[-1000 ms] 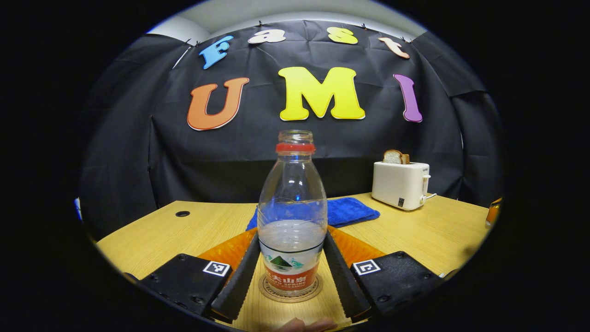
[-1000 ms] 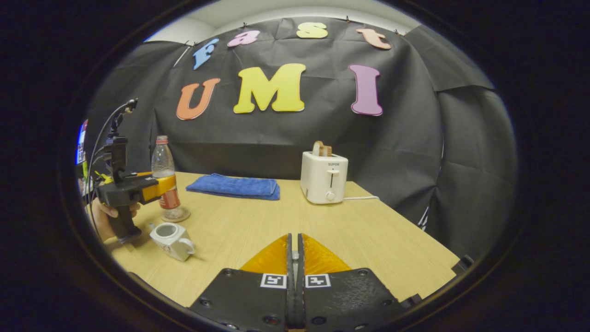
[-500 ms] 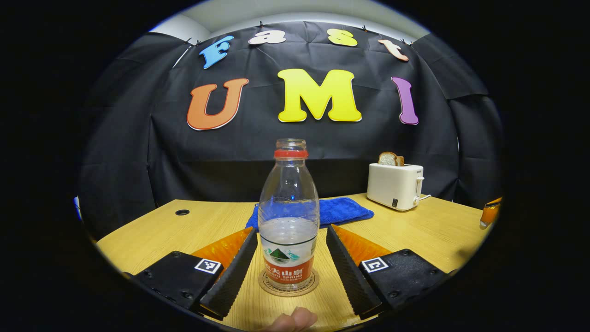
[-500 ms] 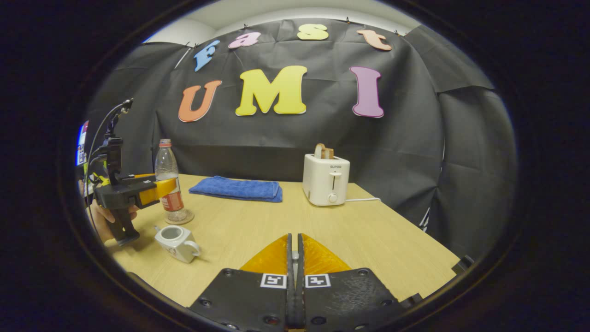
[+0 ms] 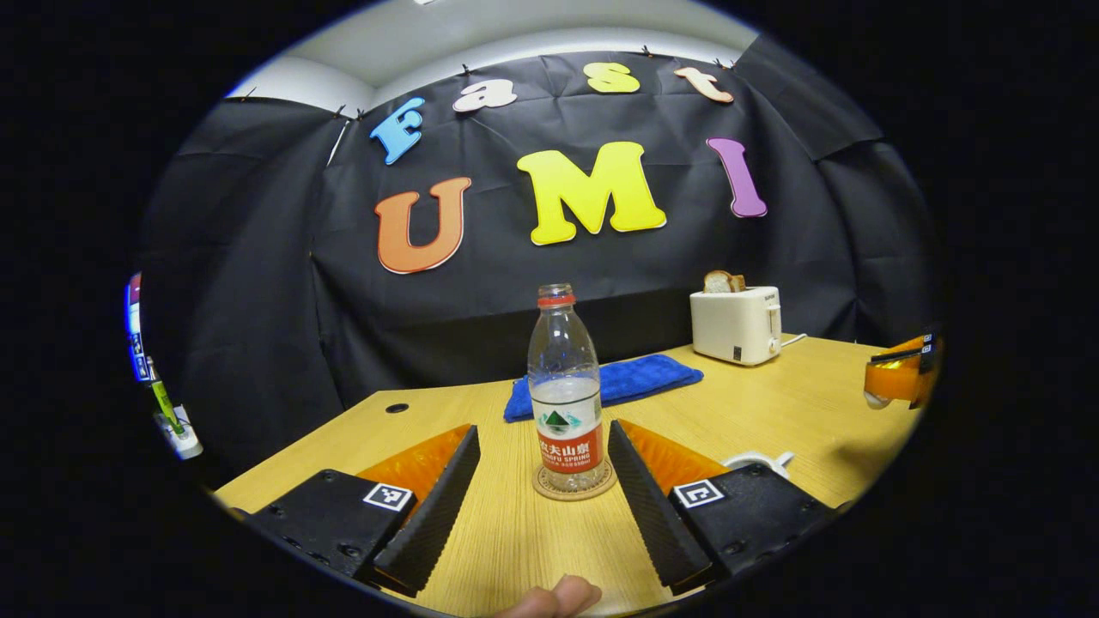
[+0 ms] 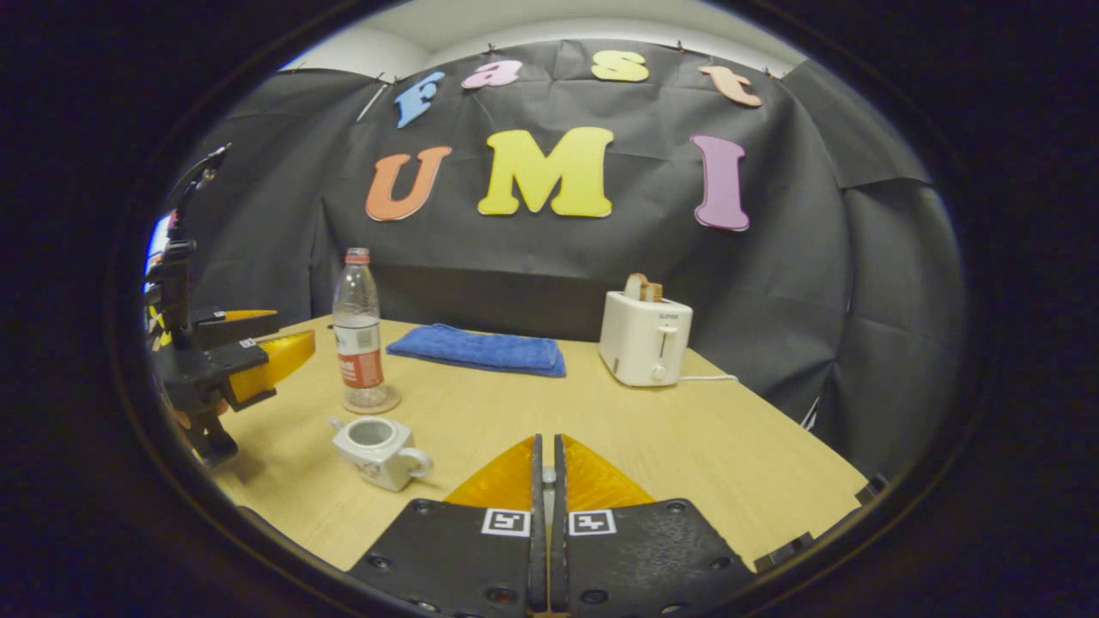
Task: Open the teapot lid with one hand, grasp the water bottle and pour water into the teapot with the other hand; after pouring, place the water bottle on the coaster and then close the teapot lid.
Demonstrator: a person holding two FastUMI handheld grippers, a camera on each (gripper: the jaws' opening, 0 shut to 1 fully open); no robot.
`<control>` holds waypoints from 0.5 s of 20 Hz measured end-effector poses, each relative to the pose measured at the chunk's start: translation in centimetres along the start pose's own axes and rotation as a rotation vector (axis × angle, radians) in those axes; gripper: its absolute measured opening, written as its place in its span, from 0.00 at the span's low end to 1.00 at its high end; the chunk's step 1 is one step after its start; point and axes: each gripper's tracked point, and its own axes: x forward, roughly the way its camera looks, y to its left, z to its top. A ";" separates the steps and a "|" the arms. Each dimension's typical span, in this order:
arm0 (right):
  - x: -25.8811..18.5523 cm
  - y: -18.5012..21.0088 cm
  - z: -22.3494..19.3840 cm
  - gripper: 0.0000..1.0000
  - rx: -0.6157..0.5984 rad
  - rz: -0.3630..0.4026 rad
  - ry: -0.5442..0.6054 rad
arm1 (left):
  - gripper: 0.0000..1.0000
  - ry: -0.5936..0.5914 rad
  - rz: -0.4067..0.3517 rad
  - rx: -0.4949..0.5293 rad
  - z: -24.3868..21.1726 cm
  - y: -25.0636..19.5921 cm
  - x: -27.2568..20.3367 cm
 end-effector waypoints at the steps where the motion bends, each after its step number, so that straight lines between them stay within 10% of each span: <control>1: -0.1 0.5 -0.1 0.01 -0.007 0.012 0.001 | 0.94 0.003 -0.006 -0.010 0.1 -0.3 -0.8; 10: -0.8 6.5 3.8 0.01 -0.032 0.124 -0.053 | 0.97 -0.001 0.000 -0.046 0.8 0.7 -7.1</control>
